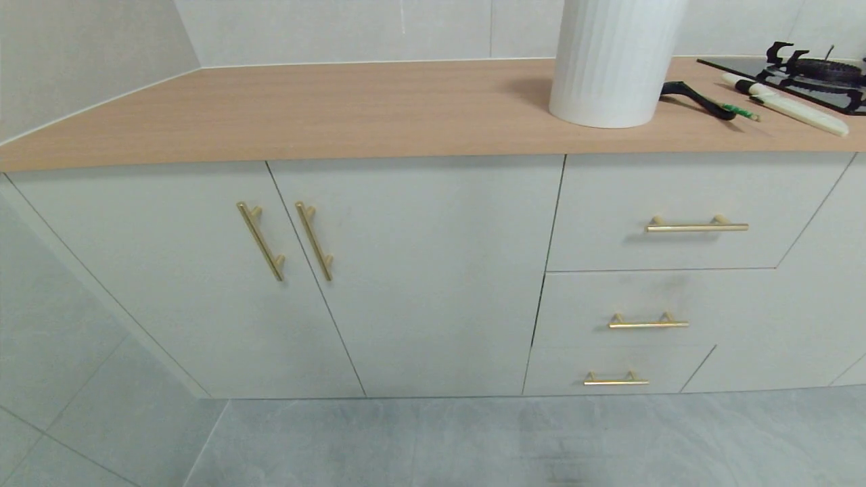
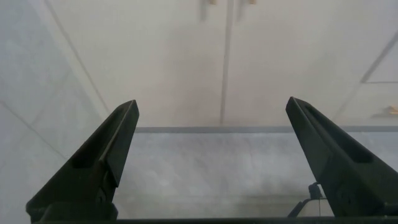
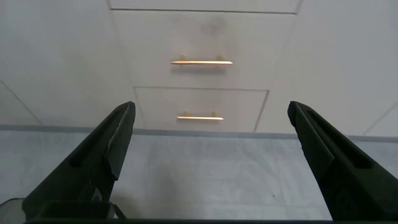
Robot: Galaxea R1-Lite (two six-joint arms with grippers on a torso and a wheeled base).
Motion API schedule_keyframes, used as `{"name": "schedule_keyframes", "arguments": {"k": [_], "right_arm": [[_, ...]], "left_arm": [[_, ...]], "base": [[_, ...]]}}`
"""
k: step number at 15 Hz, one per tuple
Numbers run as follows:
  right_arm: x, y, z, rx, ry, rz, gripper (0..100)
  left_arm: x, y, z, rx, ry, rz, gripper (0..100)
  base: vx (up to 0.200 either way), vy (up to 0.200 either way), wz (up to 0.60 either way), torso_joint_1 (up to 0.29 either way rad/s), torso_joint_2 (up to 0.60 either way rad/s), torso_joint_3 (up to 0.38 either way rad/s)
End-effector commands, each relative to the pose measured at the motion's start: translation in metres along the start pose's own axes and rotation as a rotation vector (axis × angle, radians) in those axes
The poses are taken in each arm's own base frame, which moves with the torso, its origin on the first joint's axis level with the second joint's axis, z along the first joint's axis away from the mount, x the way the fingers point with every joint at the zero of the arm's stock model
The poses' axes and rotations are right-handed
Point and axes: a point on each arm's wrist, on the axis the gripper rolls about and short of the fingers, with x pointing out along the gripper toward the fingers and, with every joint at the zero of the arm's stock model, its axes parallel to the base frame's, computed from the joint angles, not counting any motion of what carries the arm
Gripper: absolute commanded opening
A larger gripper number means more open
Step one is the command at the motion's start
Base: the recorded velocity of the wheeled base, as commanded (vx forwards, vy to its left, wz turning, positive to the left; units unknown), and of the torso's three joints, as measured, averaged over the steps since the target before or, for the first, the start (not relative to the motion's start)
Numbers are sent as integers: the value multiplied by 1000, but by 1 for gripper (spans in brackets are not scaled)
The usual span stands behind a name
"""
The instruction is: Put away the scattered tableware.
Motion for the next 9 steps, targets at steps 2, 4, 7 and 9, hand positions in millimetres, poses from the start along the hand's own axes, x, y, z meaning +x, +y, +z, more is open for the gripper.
{"name": "schedule_keyframes", "arguments": {"k": [2,4,7,9], "right_arm": [[0,0,0,-1,1,1,100],[0,0,0,1,1,1,100],[0,0,0,1,3,1,100],[0,0,0,1,1,1,100]], "left_arm": [[0,0,0,0,1,1,100],[0,0,0,-5,1,2,100],[0,0,0,-11,1,2,100],[0,0,0,-11,1,2,100]], "base": [[0,-200,0,-5,0,2],[0,-200,0,5,2,0],[0,0,0,0,0,0],[0,0,0,0,0,0]]}}
